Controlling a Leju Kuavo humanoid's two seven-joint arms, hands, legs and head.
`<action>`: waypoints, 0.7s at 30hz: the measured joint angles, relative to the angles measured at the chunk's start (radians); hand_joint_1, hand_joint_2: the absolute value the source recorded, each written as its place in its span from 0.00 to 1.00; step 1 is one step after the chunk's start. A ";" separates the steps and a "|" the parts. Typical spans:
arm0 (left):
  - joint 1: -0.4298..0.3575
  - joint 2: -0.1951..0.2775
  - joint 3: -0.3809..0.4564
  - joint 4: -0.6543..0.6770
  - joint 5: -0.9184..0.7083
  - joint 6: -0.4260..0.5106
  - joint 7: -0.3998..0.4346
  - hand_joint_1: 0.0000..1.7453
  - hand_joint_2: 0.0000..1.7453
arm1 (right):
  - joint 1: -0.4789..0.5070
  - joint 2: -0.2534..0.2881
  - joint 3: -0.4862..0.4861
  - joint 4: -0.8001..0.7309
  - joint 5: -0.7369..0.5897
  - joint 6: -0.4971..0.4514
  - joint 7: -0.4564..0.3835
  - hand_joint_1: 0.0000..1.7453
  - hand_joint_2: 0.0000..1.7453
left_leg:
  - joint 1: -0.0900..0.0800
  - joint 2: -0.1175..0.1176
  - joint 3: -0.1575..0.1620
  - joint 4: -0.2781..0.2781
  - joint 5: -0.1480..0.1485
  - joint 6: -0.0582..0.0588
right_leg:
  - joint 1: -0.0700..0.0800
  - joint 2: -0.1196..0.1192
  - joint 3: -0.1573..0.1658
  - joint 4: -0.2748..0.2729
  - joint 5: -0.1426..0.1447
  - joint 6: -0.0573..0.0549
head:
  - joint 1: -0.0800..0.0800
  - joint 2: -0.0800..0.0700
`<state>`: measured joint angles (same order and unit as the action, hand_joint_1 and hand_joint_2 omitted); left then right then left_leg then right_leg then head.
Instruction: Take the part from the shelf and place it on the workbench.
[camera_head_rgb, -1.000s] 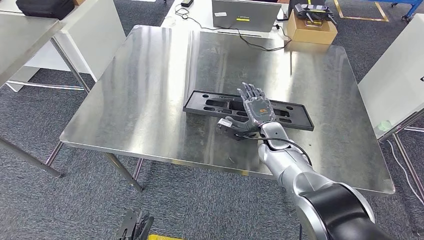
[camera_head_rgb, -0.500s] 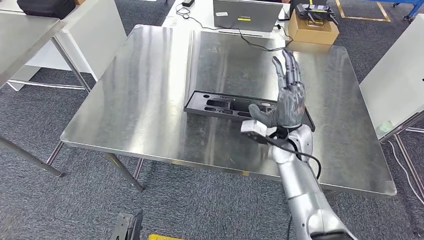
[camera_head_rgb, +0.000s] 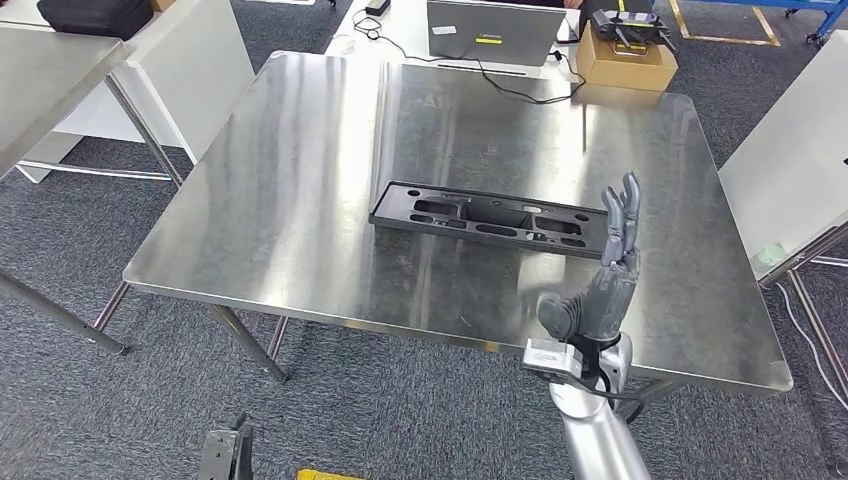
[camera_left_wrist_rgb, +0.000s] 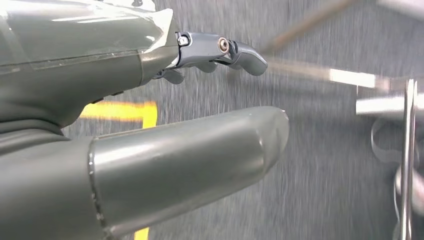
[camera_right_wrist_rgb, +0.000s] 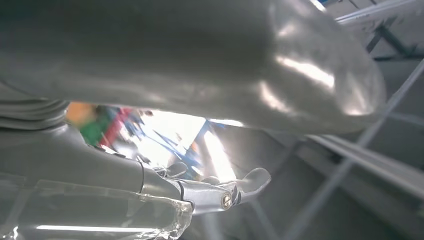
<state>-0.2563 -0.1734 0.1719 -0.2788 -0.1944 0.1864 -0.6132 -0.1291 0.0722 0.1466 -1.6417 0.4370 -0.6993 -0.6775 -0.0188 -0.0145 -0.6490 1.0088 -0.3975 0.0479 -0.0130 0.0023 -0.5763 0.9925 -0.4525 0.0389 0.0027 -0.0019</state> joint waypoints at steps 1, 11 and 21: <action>0.001 0.005 0.008 -0.004 0.004 0.020 0.002 0.00 0.00 | 0.020 -0.004 0.021 -0.011 -0.031 0.000 0.000 0.00 0.00 | 0.000 0.000 0.000 0.000 -0.001 0.000 | -0.002 0.000 0.000 0.000 0.000 0.000 | 0.000 0.000; 0.030 0.034 0.089 -0.019 0.082 0.051 0.005 0.00 0.00 | 0.134 -0.040 0.125 -0.072 -0.088 0.000 -0.001 0.00 0.00 | -0.003 0.002 0.005 0.003 -0.006 0.020 | -0.009 0.000 0.006 0.002 -0.008 0.017 | 0.000 0.000; 0.087 0.040 0.156 -0.021 0.111 0.049 0.000 0.00 0.00 | 0.227 -0.088 0.139 -0.108 -0.109 0.000 -0.001 0.00 0.00 | 0.004 0.011 0.000 -0.009 0.015 0.029 | -0.007 -0.001 -0.032 0.201 -0.125 0.023 | 0.007 0.000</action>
<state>-0.1697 -0.1331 0.3280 -0.2995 -0.0837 0.2353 -0.6133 0.0979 -0.0156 0.2857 -1.7500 0.3276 -0.6996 -0.6783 -0.0144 -0.0038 -0.6486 1.0001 -0.3830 0.0771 -0.0200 0.0010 -0.6081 1.1939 -0.5778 0.0615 0.0099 -0.0019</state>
